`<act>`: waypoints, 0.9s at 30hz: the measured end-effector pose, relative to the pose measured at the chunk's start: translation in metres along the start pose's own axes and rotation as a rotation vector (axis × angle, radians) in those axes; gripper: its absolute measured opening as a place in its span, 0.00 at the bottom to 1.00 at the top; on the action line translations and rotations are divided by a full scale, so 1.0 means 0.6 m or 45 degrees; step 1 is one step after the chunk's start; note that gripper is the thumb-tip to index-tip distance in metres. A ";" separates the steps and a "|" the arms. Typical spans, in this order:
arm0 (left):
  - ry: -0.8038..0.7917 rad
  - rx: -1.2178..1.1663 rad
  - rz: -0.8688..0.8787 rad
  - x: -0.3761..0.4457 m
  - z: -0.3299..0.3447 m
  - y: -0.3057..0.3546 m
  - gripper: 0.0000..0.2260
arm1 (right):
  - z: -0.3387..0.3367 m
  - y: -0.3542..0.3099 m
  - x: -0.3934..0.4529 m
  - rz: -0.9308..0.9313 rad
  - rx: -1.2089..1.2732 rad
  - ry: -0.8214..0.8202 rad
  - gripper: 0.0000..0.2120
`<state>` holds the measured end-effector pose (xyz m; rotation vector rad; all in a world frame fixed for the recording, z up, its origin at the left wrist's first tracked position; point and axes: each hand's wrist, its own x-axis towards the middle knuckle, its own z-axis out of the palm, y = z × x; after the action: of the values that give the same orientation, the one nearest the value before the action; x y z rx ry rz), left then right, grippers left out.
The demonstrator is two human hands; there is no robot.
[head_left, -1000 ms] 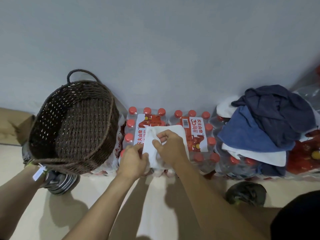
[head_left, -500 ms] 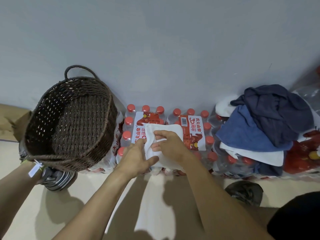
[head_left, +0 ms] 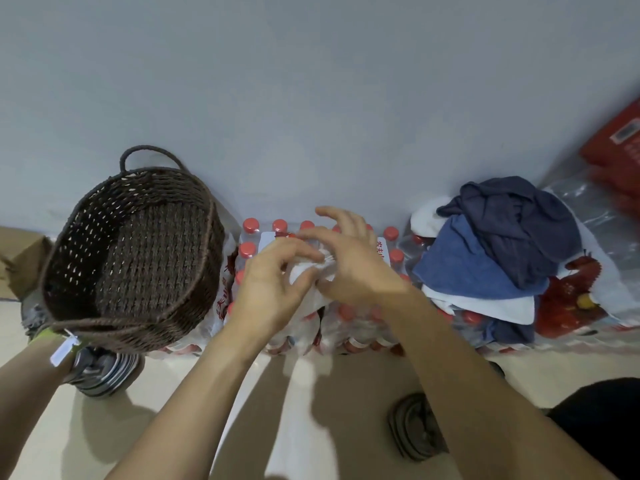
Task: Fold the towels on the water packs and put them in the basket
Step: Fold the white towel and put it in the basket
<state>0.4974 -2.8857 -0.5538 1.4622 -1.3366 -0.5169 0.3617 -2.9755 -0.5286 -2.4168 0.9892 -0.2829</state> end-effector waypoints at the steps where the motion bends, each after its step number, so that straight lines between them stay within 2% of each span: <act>1: -0.010 -0.021 0.043 0.006 -0.004 0.011 0.11 | -0.023 -0.003 0.008 -0.038 -0.182 -0.120 0.28; 3: -0.018 -0.095 0.090 0.016 -0.014 0.029 0.10 | -0.065 -0.008 0.023 -0.084 -0.443 -0.317 0.23; 4: -0.016 -0.148 0.092 0.020 -0.020 0.036 0.10 | -0.084 -0.013 0.028 -0.093 -0.476 -0.400 0.20; 8: 0.065 -0.326 -0.088 0.020 -0.026 0.041 0.12 | -0.130 0.001 0.017 -0.097 -0.357 -0.631 0.15; 10: 0.031 -0.569 -0.288 0.014 -0.015 0.038 0.21 | -0.145 0.020 -0.002 -0.078 -0.226 -0.662 0.13; 12: -0.180 -0.683 -0.499 0.004 0.000 0.024 0.29 | -0.152 0.041 -0.022 -0.046 -0.081 -0.691 0.10; 13: -0.339 -0.642 -0.577 -0.004 0.008 0.014 0.29 | -0.152 0.052 -0.031 -0.013 -0.025 -0.709 0.09; 15: -0.567 -0.531 -0.645 -0.021 0.026 -0.002 0.19 | -0.146 0.078 -0.049 0.073 0.079 -0.734 0.07; 16: -0.572 -0.506 -0.648 -0.029 0.036 -0.008 0.14 | -0.142 0.092 -0.055 0.119 0.119 -0.734 0.07; 18: -0.459 -0.528 -0.684 -0.040 0.059 -0.018 0.11 | -0.133 0.120 -0.063 0.225 0.216 -0.683 0.09; 21: -0.353 -0.519 -0.774 -0.047 0.087 -0.031 0.14 | -0.113 0.161 -0.067 0.417 0.452 -0.518 0.11; 24: -0.415 -0.564 -0.918 -0.052 0.106 -0.045 0.23 | -0.076 0.188 -0.074 0.664 0.756 -0.259 0.13; 27: -0.214 -0.622 -0.943 -0.057 0.129 -0.056 0.23 | -0.038 0.196 -0.070 0.822 0.860 0.029 0.18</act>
<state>0.4375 -2.8907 -0.6223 1.4770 -0.6676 -1.3640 0.2531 -3.0256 -0.5713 -1.4158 1.3536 -0.3370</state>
